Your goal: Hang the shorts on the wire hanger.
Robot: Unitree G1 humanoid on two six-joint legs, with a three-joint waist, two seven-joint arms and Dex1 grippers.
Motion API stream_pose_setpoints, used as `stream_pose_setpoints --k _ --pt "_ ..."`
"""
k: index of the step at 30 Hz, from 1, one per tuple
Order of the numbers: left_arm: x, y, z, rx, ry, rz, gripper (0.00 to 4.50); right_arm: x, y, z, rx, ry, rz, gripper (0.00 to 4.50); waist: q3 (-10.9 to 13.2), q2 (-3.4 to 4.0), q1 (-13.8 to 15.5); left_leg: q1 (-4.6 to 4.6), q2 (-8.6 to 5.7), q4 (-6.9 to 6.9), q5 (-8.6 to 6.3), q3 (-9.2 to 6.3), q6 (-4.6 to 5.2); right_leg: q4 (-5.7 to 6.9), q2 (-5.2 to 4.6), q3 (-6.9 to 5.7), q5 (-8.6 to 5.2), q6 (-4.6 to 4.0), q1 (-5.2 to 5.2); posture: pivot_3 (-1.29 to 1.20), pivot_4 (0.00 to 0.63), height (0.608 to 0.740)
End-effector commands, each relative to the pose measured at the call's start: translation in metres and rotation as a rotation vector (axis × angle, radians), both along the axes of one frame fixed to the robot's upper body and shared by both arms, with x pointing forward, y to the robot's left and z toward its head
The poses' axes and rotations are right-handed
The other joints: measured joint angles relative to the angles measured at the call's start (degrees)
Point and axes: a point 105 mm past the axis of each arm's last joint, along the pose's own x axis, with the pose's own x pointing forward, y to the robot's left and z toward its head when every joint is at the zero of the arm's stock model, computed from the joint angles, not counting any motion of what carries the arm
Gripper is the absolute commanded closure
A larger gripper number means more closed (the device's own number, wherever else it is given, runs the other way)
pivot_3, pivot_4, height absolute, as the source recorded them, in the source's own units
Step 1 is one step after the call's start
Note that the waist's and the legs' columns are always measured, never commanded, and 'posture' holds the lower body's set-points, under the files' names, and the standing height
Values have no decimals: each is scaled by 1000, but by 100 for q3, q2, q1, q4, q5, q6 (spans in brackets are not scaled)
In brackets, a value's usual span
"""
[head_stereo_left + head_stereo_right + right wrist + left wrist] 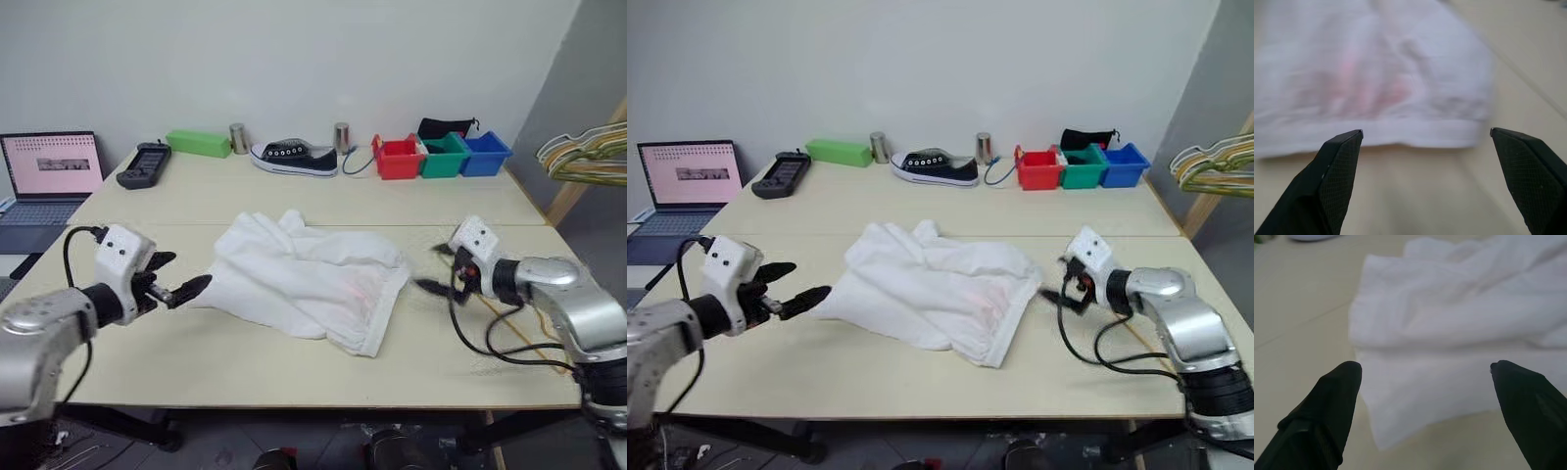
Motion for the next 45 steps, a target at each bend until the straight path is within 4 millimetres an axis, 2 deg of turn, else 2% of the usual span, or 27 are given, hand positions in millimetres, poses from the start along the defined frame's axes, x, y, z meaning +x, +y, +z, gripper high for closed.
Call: stream_pose_setpoints --k 1,6,11,16,22,27,30,35,40,42,43,45 --pt "-8 -5 20 52 -4 -144 0 -12 10 14 -43 -20 148 83 0 0 0 1 0 0 -1 0 -1 0 0 0 0 1 0 -133 18 740" --pt "1 1 26 118 -38 -148 0 -10 19 18 -26 -42 156 83 2 -1 18 2 5 1 -7 0 -11 1 -1 -8 -16 -26 -2 -137 19 740" --pt "3 9 13 172 -28 -158 0 -12 25 17 -12 -42 155 83 2 -2 24 3 6 4 -7 1 -11 2 -1 -7 -13 -21 -1 -142 25 740" --pt "9 16 -15 279 -8 -211 0 -23 36 -7 -57 -29 223 83 1 -1 32 8 7 3 -7 1 -11 8 0 -8 -3 -2 1 -153 30 740" --pt "25 19 -47 344 26 -306 0 -17 54 -25 -74 -52 252 83 4 0 30 9 6 14 -6 2 -10 9 1 -7 5 10 0 -163 38 740" --pt "40 14 -70 349 80 -367 0 -11 70 -44 -85 -54 262 83 3 -3 27 8 5 18 -4 0 -8 15 7 -5 13 23 4 -178 44 740" --pt "49 11 -81 369 92 -391 0 -14 73 -57 -107 -24 281 83 3 -3 17 6 6 20 -3 1 -8 22 13 5 16 29 4 -177 48 740" --pt "57 10 -102 383 149 -388 0 -2 69 -80 -205 -18 239 83 2 -7 -1 7 8 23 -4 -3 -8 52 21 6 11 21 -1 -195 43 740" --pt "64 7 -115 389 156 -356 0 10 73 -86 -241 -54 202 83 -6 -7 -42 67 6 26 -1 -5 -4 87 22 7 7 19 29 -203 33 740" --pt "66 6 -120 401 154 -347 388 11 75 -86 -246 -65 198 0 -11 -7 -73 117 7 25 -2 -6 -6 87 21 4 -15 -20 58 -202 32 740" --pt "67 6 -121 399 152 -342 459 10 79 -84 -216 -48 191 0 -12 -7 -85 128 7 24 -3 -7 -8 87 17 2 -17 -22 70 -201 30 740" --pt "68 5 -121 393 147 -337 912 4 87 -78 -169 -19 200 0 -12 -7 -120 148 5 23 -22 -8 -39 85 5 -6 -17 -22 92 -202 28 740"
